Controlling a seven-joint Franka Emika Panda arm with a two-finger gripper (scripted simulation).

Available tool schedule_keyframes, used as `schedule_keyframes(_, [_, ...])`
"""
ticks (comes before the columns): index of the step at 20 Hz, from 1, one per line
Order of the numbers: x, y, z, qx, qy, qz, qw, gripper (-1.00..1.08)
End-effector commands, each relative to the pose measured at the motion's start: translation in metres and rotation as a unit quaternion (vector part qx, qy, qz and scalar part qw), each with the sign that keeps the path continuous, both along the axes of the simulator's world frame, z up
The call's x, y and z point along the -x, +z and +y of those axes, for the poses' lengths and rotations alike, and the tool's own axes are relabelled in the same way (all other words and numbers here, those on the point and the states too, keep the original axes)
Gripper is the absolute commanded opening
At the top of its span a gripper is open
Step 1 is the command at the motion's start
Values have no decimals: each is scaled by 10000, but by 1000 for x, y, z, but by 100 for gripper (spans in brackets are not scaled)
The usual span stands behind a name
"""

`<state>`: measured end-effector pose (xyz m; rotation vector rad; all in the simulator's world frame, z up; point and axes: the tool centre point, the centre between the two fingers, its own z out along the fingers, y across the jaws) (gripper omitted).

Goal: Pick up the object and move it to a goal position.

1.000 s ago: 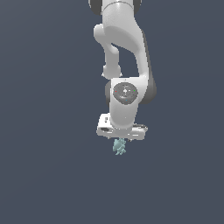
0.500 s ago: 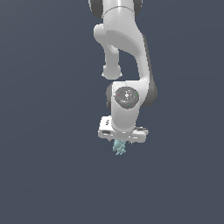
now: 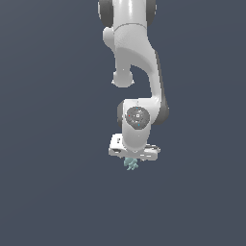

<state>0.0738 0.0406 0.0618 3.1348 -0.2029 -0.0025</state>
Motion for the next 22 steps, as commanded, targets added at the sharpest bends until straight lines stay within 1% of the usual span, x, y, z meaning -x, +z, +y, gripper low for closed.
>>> schedule_keyframes(1, [-1, -7, 0, 0, -1, -7, 10000, 100])
schedule_keyframes(5, [-2, -7, 0, 0, -3, -8, 10000, 100])
schedule_keyframes(6, [-2, -7, 0, 0, -3, -8, 10000, -100])
schedule_keyframes(17, [-2, -7, 0, 0, -3, -8, 10000, -100])
schedule_keyframes(22, [2, 0, 2, 0, -3, -8, 10000, -100])
